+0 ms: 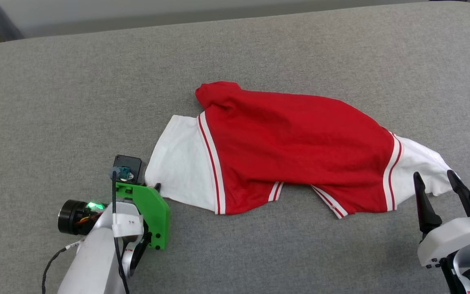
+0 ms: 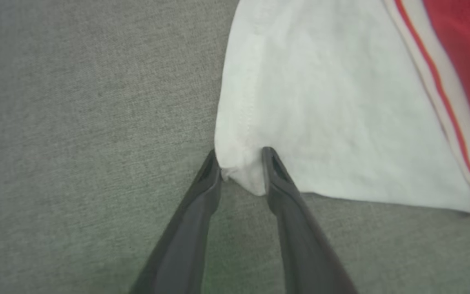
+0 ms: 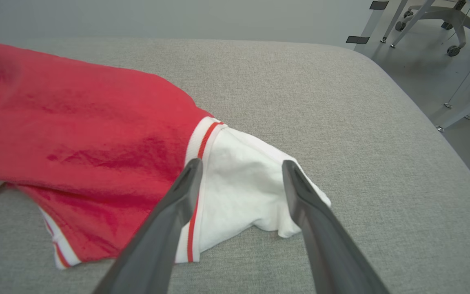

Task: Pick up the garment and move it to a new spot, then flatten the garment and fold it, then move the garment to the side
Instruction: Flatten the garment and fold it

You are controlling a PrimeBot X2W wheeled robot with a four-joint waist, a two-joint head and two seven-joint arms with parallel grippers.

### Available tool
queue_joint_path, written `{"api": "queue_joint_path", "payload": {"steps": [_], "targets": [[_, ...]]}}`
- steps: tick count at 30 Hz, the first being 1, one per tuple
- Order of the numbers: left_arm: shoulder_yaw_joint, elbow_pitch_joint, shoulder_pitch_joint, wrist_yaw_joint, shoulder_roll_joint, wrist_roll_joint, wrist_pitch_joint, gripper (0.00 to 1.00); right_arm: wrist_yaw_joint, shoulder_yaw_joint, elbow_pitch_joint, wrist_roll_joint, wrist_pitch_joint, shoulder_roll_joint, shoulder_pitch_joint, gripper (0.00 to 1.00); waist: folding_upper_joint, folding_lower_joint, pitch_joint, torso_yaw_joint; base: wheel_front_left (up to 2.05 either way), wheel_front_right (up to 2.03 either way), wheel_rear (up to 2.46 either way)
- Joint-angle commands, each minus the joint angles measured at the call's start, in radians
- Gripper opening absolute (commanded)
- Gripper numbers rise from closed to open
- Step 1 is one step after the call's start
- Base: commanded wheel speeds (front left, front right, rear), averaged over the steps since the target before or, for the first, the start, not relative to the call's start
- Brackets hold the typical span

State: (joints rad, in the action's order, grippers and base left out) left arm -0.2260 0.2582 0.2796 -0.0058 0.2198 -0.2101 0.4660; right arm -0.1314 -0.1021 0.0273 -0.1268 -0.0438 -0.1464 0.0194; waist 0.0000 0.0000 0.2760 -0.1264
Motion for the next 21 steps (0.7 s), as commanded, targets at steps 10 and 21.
{"api": "queue_joint_path", "payload": {"steps": [10, 21], "targets": [[0.062, -0.074, -0.081, 0.019, -0.007, -0.075, -0.119, 0.0, 0.001, 0.014, -0.042, -0.017, -0.047, -0.041, -0.016, 1.0, 0.0, 0.0, -0.073, 0.076, 0.0, 0.0, 0.0], [0.146, -0.289, -0.208, 0.034, 0.038, -0.159, -0.087, 0.0, 0.001, 0.0, -0.038, -0.051, -0.18, -0.091, -0.055, 1.0, 0.0, 0.0, -0.104, 0.137, 0.0, 0.0, 0.0]]}}
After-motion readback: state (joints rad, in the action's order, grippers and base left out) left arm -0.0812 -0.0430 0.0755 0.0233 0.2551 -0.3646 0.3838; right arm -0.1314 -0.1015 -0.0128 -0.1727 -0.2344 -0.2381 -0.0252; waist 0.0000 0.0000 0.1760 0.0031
